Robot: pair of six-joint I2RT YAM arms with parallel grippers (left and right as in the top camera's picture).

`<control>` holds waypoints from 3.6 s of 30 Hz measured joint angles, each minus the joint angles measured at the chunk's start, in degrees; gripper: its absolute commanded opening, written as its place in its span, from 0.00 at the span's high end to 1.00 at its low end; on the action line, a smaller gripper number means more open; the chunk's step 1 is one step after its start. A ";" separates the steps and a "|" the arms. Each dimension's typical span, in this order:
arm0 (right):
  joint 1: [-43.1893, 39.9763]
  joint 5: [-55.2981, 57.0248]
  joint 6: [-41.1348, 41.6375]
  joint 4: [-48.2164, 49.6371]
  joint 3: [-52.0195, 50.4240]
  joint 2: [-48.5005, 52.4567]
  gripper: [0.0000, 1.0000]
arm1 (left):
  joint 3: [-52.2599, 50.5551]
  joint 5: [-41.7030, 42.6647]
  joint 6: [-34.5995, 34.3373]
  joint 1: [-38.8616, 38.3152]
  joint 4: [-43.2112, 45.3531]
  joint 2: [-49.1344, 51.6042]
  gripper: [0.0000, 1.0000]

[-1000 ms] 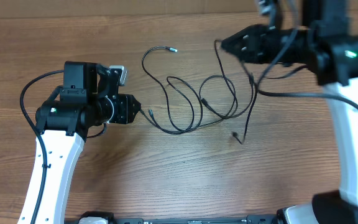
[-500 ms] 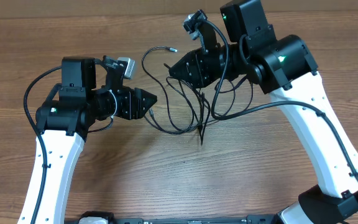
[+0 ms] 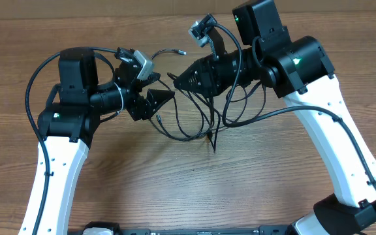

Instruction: Untangle cables

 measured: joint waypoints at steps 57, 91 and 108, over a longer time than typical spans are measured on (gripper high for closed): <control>0.00 -20.90 0.15 0.35 0.00 0.00 0.96 | 0.00 10.23 -6.38 0.00 25.51 0.70 0.33; 0.00 -11.10 3.56 -1.44 0.02 0.00 0.48 | 0.02 17.73 -10.05 1.64 25.11 0.81 0.96; -13.73 43.47 17.18 -18.99 0.00 0.00 0.37 | 1.44 -13.25 -25.68 32.54 0.70 0.83 0.96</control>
